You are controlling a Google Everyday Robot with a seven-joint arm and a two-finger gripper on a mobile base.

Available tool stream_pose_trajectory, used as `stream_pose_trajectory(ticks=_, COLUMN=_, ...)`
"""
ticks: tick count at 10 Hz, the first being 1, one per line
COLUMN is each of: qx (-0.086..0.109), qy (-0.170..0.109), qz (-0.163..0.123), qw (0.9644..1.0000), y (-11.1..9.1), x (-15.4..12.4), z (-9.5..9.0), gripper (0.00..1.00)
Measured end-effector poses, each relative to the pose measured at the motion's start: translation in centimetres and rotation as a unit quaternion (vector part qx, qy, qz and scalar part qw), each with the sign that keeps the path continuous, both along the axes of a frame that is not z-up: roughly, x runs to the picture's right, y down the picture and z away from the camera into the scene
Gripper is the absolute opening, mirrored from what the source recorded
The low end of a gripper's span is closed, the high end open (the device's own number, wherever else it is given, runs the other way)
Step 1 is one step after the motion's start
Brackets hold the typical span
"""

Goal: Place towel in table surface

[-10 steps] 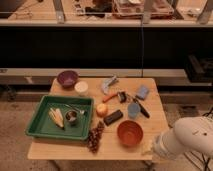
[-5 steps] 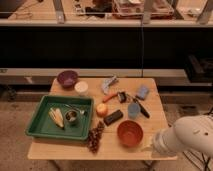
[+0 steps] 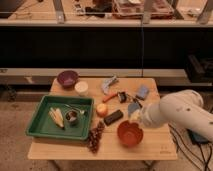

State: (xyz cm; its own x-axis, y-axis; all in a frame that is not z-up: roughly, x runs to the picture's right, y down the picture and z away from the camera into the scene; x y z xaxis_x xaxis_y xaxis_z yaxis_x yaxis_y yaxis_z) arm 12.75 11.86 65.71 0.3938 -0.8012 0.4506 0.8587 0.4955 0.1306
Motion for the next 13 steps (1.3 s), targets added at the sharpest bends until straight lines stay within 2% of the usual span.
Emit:
stream_pose_trajectory(ticks=1, qx=0.011, qy=-0.008, qz=0.001, qw=0.9999, y=-1.5, x=-1.1, z=0.7, gripper=0.43)
stream_pose_trajectory(ticks=3, qx=0.044, qy=-0.035, qz=0.016, qw=0.9983, y=-6.4, x=-3.4, z=2.7, gripper=0.43)
stream_pose_trajectory(ticks=4, qx=0.067, qy=-0.045, qz=0.025, qw=0.9964, y=-9.5, x=-5.2, z=3.6, gripper=0.43)
stream_pose_trajectory(ticks=5, qx=0.081, qy=-0.048, qz=0.030, qw=0.9951, y=-11.6, x=-6.9, z=4.3, gripper=0.43)
stream_pose_trajectory(ticks=7, qx=0.089, qy=-0.047, qz=0.034, qw=0.9943, y=-12.8, x=-7.5, z=4.7, gripper=0.43)
stream_pose_trajectory(ticks=12, qx=0.086, qy=-0.045, qz=0.036, qw=0.9947, y=-12.8, x=-7.3, z=4.9, gripper=0.43)
stream_pose_trajectory(ticks=13, qx=0.082, qy=-0.044, qz=0.036, qw=0.9950, y=-12.8, x=-7.2, z=5.6, gripper=0.43)
